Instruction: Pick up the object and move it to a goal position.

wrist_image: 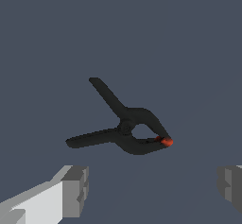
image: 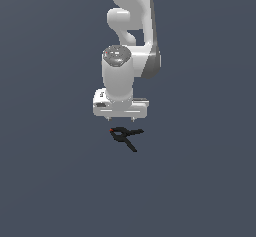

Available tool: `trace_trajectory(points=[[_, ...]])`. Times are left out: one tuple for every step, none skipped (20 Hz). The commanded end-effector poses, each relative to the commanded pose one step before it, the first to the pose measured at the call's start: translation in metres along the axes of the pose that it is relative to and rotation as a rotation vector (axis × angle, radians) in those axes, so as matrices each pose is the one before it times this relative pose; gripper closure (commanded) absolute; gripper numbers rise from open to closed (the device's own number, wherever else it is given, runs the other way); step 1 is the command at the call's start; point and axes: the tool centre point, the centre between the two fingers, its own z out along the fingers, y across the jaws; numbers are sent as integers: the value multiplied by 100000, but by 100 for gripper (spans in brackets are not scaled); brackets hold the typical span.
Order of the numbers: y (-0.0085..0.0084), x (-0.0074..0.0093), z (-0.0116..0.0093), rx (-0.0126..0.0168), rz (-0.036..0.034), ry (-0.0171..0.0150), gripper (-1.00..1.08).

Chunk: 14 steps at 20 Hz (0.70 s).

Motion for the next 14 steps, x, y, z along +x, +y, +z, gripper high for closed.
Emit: trace_trajectory(points=[[1, 0, 0, 0, 0, 0, -92], [-44, 24, -28, 16, -49, 83, -92], [-125, 71, -81, 51, -140, 242, -92], [-202, 115, -130, 83, -225, 390, -92], [-280, 158, -179, 116, -311, 539, -92], [-356, 201, -228, 151, -392, 684, -92], [-428, 240, -275, 186, -468, 822, -92], [-403, 226, -258, 179, -434, 771, -92], [-319, 178, -204, 144, -338, 608, -92], [-234, 130, -151, 108, -245, 447, -92], [-147, 83, -93, 68, -149, 279, -92], [-63, 35, -42, 30, -60, 121, -92], [28, -12, 22, -14, 36, -57, -92], [86, -52, 51, -40, 77, -161, -92]])
